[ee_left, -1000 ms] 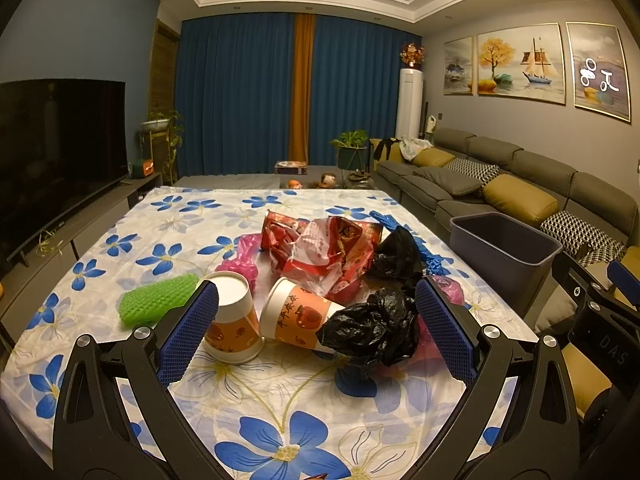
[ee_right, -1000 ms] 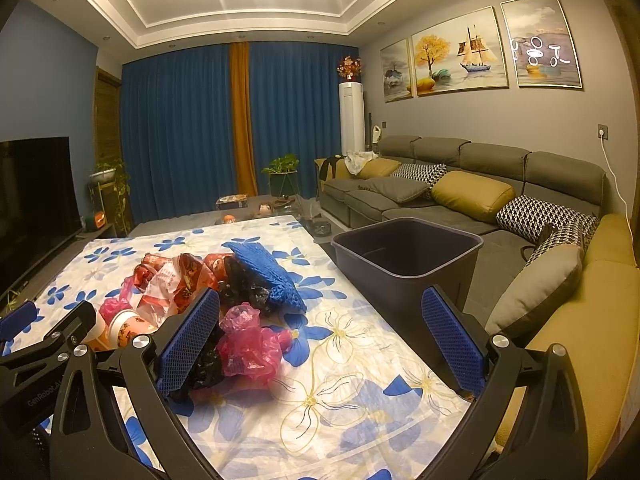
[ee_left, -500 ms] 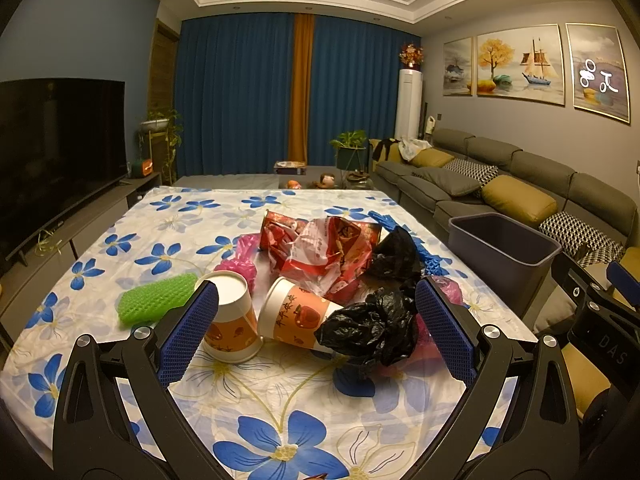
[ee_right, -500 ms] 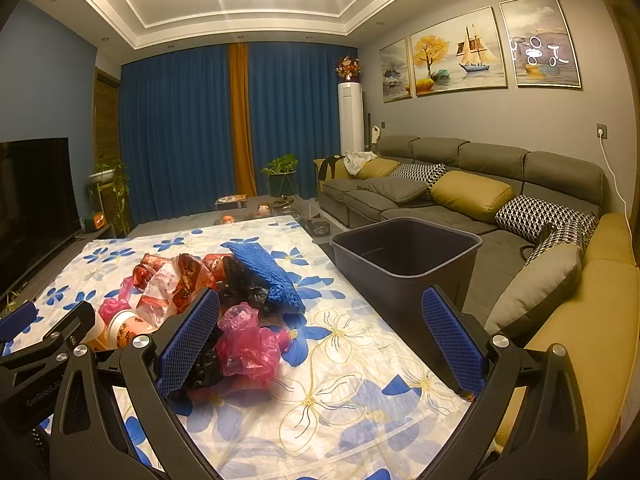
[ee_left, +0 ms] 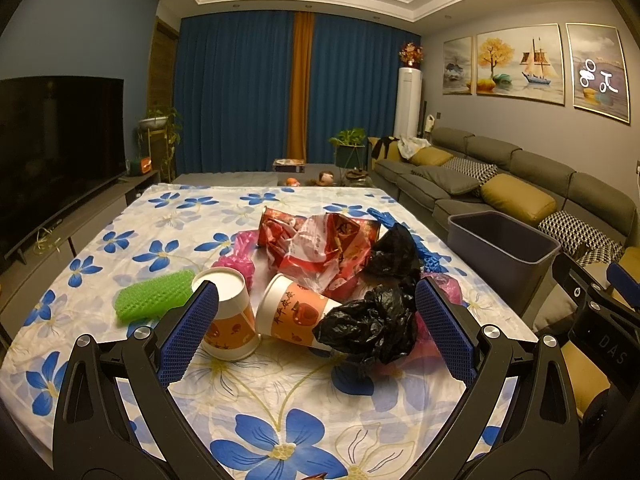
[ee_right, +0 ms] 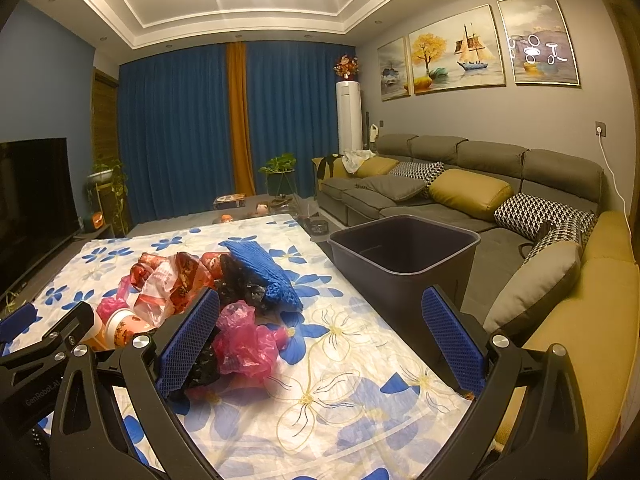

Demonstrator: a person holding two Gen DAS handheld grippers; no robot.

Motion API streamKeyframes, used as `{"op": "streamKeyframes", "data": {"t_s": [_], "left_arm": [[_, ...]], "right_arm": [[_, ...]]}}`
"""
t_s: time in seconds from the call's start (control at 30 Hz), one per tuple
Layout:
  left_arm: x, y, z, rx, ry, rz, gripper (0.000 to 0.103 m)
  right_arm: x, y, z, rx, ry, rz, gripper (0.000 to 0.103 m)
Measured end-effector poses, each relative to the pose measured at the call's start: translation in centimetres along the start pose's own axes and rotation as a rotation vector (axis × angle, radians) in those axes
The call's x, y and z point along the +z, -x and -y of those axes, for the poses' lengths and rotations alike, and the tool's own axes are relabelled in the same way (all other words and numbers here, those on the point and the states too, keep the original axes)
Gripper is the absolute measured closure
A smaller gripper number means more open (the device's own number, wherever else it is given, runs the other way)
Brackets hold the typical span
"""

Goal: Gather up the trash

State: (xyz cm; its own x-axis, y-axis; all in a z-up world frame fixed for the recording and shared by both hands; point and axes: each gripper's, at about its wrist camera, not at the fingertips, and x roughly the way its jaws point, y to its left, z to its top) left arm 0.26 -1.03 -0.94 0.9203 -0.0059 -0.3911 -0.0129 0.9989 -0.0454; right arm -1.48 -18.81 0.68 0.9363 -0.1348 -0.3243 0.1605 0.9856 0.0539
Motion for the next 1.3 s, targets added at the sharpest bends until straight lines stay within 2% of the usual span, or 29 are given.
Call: {"op": "streamKeyframes", "data": {"t_s": [1.03, 1.3], "left_arm": [[-0.6, -0.9, 0.0, -0.023, 0.000, -0.011, 0.006], [-1.0, -1.6, 0.0, -0.050, -0.015, -0.007, 0.018]], "right_arm": [[-0.6, -0.9, 0.3, 0.000, -0.007, -0.016, 0.005], [-1.2, -2.2, 0.2, 0.018, -0.010, -0.033, 0.005]]}}
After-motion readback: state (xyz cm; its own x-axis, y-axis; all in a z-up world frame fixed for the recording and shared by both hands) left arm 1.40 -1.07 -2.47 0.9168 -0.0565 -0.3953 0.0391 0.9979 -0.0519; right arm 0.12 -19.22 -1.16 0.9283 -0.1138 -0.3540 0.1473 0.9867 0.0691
